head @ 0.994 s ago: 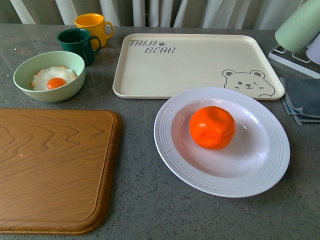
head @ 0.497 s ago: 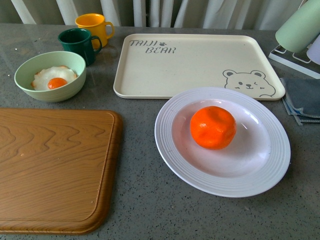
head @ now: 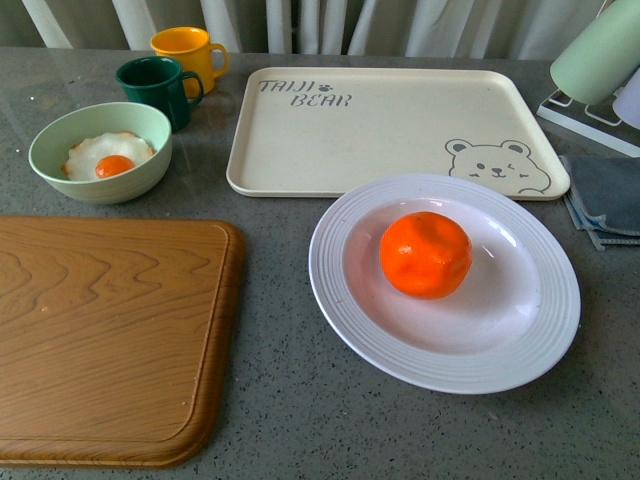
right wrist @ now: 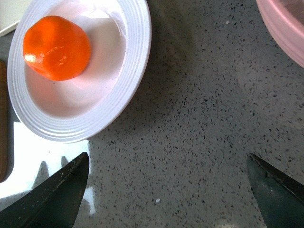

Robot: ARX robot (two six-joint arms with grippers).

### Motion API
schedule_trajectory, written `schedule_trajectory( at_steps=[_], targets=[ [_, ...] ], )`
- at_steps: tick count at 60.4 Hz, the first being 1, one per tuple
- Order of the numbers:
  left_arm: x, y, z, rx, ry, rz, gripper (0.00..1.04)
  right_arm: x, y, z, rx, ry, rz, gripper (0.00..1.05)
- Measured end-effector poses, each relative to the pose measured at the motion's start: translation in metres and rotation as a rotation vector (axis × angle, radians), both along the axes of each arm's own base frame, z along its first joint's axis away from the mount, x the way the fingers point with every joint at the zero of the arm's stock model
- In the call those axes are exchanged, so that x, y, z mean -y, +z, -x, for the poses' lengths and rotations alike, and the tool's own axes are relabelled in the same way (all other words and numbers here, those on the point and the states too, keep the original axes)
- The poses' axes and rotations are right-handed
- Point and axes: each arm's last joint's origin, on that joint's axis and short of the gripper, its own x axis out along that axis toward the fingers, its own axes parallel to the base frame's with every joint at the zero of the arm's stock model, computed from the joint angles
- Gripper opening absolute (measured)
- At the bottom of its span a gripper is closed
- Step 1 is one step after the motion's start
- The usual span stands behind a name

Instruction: Place orange and plate with both arms

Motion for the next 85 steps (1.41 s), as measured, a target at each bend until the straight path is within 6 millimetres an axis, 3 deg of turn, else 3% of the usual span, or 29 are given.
schedule_trajectory(
  at_steps=[20,33,52,85],
  targets=[
    [0.000,0.000,0.000,0.000,0.000,0.000,0.96,-0.010,-0.033,-0.055,-0.061,0.018,-0.073,0.96],
    [0.000,0.000,0.000,0.000,0.000,0.000,0.96,-0.019,-0.044,-0.078,-0.066,0.032,-0.091,0.96],
    [0.000,0.000,0.000,0.000,0.000,0.000,0.96,-0.033,-0.053,-0.103,-0.051,0.033,-0.105,0.96],
    [0.000,0.000,0.000,0.000,0.000,0.000,0.96,-0.044,-0.067,-0.129,-0.048,0.011,-0.148,0.95]
  ],
)
